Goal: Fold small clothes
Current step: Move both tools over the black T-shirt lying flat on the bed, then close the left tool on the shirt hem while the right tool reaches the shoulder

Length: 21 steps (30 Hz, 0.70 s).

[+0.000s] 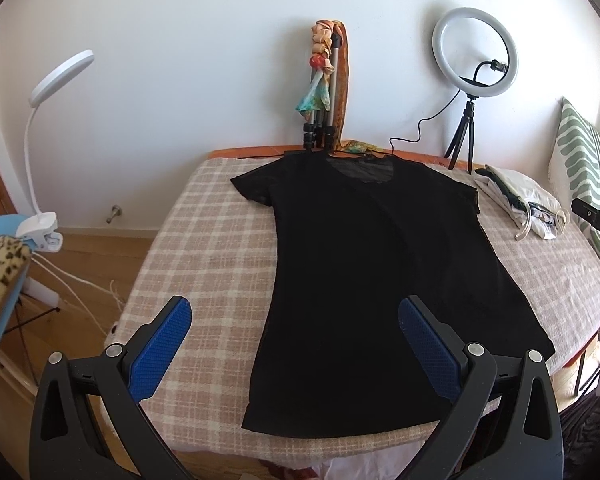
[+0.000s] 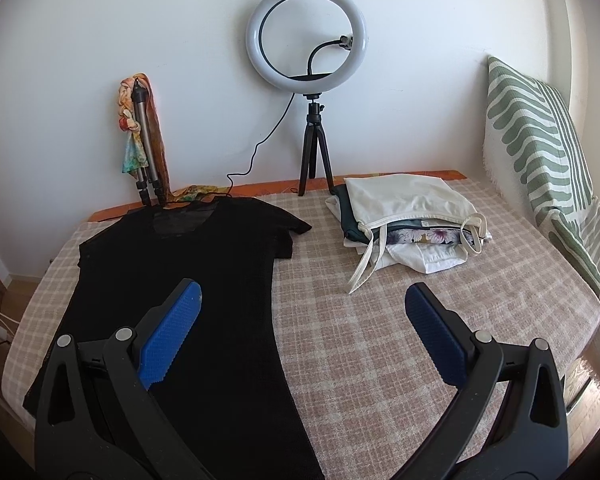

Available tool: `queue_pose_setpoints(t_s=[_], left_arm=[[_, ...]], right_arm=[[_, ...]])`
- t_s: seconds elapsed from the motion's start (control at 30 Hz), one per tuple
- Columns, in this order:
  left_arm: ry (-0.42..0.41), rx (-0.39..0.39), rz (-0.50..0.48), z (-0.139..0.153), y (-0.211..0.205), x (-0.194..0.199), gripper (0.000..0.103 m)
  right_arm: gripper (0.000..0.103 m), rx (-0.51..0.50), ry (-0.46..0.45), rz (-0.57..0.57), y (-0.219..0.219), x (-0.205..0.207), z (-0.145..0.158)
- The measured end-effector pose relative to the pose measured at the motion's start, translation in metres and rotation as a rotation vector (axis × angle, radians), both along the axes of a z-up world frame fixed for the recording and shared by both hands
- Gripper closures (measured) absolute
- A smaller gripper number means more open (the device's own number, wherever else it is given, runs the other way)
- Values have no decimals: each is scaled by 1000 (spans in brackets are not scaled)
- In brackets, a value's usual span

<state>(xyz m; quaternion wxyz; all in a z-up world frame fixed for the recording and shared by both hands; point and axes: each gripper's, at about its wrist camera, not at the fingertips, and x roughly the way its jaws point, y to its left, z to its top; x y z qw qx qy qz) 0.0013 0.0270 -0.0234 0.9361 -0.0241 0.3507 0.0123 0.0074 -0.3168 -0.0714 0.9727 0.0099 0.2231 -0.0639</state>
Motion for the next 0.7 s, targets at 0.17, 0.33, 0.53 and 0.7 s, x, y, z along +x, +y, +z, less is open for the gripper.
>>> queue_pose_setpoints(t_s=[0.17, 0.33, 0.53, 0.7], left_arm=[[8, -21, -15, -10, 6, -1, 0], [37, -68, -18, -22, 18, -2, 0], [91, -113, -13, -40, 32, -1, 3], [164, -171, -1, -63, 46, -1, 12]], right_arm=[[0, -7, 13, 27, 15, 10, -1], [0, -2, 23, 72, 32, 21, 0], [0, 48, 52, 164, 56, 41, 6], [9, 50, 94, 264, 86, 65, 13]])
